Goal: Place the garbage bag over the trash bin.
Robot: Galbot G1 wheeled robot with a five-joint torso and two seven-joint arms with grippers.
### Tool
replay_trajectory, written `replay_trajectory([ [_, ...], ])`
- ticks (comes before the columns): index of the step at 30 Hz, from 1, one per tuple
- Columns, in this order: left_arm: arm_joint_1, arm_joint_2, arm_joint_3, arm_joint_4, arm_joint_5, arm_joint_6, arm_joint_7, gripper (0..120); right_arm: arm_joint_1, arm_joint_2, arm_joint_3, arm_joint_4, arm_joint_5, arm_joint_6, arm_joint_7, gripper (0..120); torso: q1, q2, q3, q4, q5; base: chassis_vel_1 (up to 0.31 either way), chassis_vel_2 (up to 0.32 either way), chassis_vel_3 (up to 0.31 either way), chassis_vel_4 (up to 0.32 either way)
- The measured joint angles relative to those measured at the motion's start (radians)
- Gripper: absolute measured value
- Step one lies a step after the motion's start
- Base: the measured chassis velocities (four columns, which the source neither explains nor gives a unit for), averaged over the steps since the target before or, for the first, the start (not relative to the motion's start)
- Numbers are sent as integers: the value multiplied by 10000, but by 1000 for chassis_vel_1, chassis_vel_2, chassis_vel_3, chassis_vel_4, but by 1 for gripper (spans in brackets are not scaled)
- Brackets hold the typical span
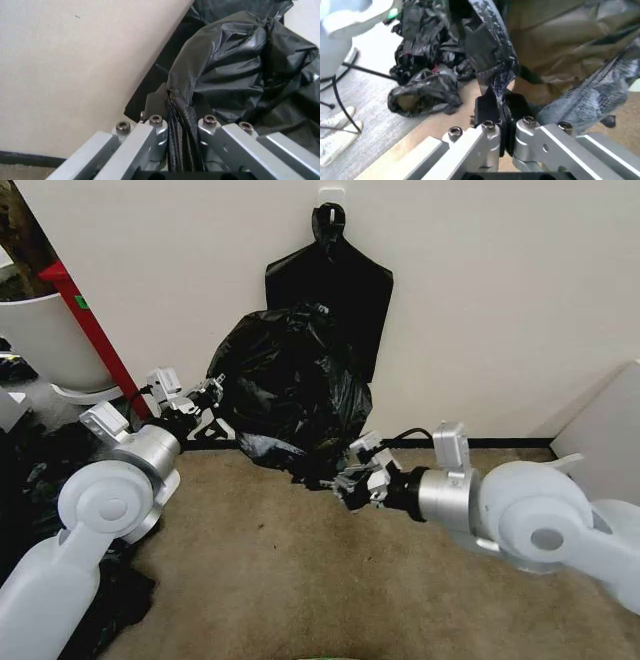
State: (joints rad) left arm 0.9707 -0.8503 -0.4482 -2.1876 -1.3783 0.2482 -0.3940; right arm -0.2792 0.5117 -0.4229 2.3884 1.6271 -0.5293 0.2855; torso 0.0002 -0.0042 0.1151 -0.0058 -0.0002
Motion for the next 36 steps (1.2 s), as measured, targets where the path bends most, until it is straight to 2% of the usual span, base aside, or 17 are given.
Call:
replay_trajectory([
  [9,-163,-41,134,2,-70,-25,-254,4,102,249,-918,-38,-1271,-32,-277,0,0,0,0,0,2,0,0,0,0],
  [12,-206,-45,104,-129,-414,-18,-393,4,39,307,-1222,-226,-1767,-37,-336,0,0,0,0,-1,1,0,0,0,0],
  [15,-267,31,-88,-310,-1094,90,-610,4,-289,222,-1212,-634,-2215,1,-482,0,0,0,0,0,2,0,0,0,0],
  [20,-393,70,-159,-354,-1638,187,-772,4,-702,69,-1080,-1030,-2616,230,-630,0,0,0,0,-2,3,0,0,0,0],
  [36,-393,16,-227,-471,-2887,358,-1047,4,-1188,-218,-881,-2057,-4130,751,-1030,0,0,0,0,-1,3,0,0,0,0],
])
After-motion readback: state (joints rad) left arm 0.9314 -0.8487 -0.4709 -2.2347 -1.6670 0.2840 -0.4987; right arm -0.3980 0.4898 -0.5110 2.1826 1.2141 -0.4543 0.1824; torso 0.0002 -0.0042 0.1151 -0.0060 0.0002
